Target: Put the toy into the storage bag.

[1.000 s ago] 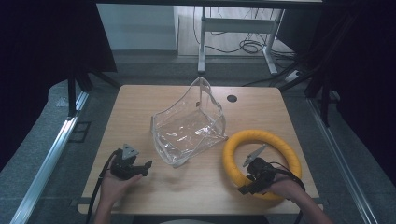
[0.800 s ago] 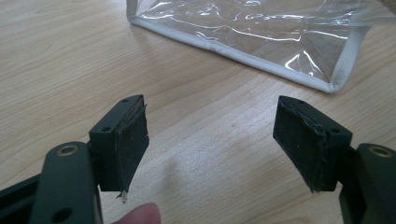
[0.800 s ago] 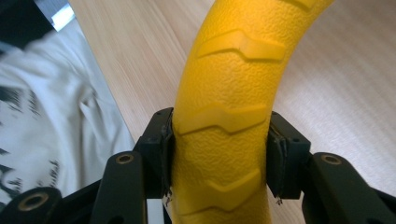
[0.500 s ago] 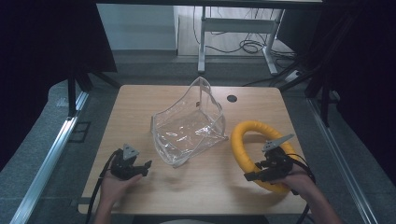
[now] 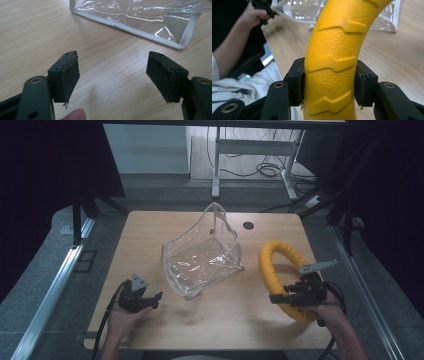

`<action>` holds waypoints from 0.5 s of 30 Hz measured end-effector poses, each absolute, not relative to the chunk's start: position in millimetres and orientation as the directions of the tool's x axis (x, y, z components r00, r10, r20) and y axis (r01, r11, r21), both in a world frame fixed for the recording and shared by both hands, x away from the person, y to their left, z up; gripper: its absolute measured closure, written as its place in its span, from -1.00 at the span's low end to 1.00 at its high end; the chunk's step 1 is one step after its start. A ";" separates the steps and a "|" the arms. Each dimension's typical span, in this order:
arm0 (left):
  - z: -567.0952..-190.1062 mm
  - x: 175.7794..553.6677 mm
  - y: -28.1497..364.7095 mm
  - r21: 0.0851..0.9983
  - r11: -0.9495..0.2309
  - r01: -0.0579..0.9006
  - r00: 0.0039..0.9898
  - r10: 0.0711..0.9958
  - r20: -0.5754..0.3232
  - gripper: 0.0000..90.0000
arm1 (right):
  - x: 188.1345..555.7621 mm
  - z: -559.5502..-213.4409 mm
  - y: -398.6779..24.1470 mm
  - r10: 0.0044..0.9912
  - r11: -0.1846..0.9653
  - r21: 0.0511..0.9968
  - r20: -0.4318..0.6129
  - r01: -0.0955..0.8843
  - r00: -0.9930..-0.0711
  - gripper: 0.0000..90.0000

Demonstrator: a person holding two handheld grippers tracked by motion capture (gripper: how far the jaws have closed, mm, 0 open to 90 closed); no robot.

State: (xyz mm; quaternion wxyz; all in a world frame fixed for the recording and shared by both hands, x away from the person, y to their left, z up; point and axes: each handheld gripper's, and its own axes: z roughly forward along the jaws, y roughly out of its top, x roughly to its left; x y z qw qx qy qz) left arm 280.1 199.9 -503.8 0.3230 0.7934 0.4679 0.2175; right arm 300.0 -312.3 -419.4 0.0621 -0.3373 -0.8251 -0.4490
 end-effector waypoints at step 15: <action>-504.1 280.2 197.3 0.720 -0.356 0.596 0.474 0.880 0.043 -0.42 | 302.4 -407.2 -329.7 0.512 0.281 0.749 0.411 0.600 -0.754 0.12</action>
